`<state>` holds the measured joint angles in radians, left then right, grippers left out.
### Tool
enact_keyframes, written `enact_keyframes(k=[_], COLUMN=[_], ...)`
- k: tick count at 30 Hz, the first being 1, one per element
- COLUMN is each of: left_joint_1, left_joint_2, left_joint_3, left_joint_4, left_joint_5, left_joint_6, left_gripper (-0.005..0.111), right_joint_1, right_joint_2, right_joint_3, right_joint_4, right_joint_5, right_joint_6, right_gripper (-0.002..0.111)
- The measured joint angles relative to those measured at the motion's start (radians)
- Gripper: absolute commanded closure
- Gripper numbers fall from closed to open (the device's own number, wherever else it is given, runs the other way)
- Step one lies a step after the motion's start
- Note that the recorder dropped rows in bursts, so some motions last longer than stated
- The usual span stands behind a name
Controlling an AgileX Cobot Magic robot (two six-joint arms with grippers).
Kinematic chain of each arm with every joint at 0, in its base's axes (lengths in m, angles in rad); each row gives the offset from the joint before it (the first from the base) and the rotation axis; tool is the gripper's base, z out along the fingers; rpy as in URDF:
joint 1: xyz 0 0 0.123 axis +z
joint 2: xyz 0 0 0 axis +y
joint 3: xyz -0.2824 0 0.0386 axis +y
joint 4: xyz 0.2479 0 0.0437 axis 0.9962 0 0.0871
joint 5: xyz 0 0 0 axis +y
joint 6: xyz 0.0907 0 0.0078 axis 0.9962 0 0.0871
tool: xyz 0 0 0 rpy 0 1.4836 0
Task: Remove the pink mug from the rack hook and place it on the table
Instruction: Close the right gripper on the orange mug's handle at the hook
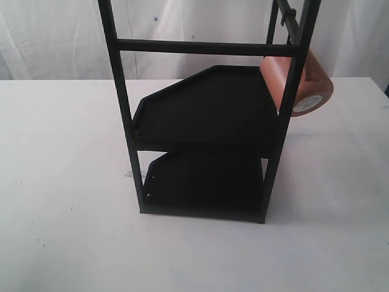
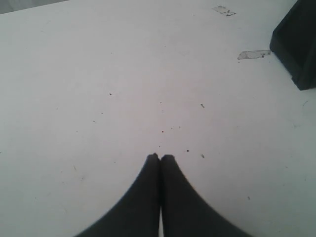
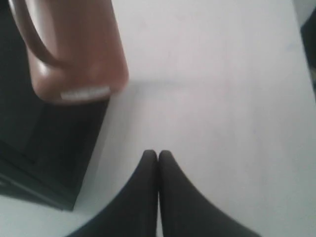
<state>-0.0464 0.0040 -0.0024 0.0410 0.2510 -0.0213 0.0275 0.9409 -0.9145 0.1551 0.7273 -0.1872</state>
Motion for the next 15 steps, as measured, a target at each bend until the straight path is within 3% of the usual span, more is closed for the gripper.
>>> enact_keyframes(k=[4,10,15], left_joint_1=[0.000,0.000,0.000], left_joint_2=[0.000,0.000,0.000], left_joint_3=[0.000,0.000,0.000], left_joint_4=[0.000,0.000,0.000], left_joint_5=[0.000,0.000,0.000], left_joint_6=[0.000,0.000,0.000], left_gripper=[0.106,0.106,0.106], right_joint_1=[0.002,0.033,0.067], right_joint_2=[0.078,0.167,0.190], right_joint_3=[-0.141,-0.143,-0.143], right_joint_4=[0.017,0.070,0.132], right_joint_5=[0.049,-0.042,-0.070], right_joint_6=[-0.052,-0.071,-0.151], right_gripper=[0.108,0.107,0.088])
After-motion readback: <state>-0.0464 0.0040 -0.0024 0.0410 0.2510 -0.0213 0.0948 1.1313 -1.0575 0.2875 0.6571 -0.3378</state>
